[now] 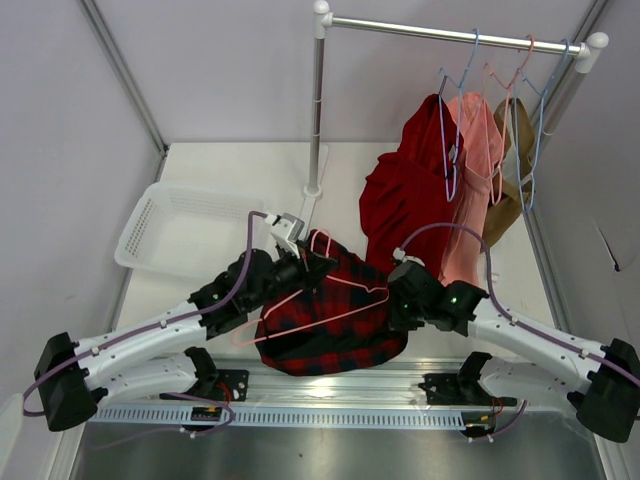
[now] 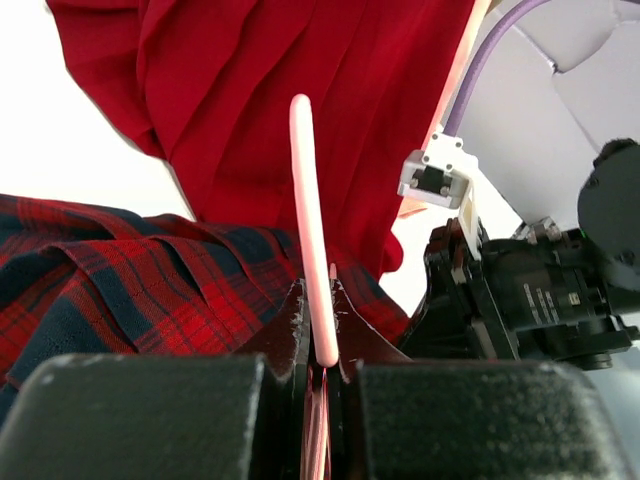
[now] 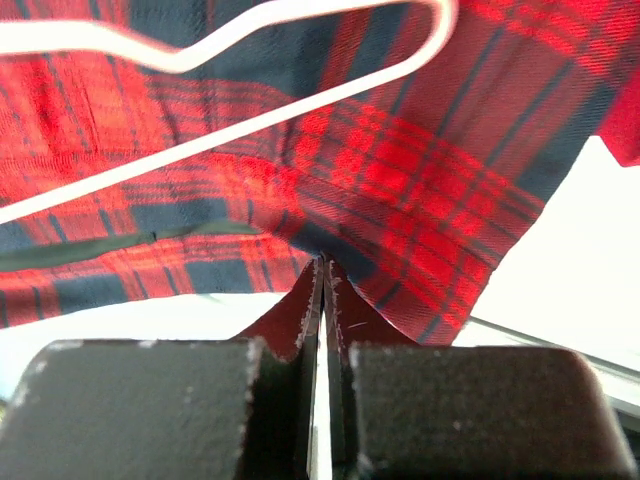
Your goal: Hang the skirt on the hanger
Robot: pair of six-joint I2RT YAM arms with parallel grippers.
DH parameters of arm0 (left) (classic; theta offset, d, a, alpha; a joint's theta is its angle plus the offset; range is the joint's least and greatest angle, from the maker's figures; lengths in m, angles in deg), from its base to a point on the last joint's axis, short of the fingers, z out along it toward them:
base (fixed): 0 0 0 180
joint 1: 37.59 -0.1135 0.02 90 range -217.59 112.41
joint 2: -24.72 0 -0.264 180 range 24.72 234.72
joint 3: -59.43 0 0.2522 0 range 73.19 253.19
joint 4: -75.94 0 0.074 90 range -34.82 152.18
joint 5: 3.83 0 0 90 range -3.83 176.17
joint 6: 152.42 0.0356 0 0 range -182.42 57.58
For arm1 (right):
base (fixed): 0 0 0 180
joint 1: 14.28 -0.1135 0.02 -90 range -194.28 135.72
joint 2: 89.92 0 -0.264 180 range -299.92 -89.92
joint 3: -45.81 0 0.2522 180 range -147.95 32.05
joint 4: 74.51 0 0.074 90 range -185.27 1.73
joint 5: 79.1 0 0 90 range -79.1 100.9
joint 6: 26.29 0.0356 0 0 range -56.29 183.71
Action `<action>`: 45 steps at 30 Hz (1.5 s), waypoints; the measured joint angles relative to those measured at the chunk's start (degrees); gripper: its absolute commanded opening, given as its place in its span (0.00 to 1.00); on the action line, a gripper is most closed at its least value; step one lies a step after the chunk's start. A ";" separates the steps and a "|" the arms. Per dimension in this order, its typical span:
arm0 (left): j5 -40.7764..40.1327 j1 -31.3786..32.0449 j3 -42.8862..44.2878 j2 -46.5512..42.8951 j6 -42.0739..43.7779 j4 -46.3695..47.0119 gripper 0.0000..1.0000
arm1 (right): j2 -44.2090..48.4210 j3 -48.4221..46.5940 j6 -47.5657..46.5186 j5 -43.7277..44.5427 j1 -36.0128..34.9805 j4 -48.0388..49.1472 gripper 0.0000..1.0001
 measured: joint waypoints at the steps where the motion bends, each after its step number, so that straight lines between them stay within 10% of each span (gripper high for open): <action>1: 0.00 0.00 0.00 -0.35 0.00 0.00 0.00 | 0.59 0.00 0.09 -0.04 0.76 -0.31 0.00; 45: 8.66 -0.11 -0.72 -5.20 -1.62 -0.96 0.00 | 13.60 -2.45 3.69 7.39 12.37 -5.53 0.00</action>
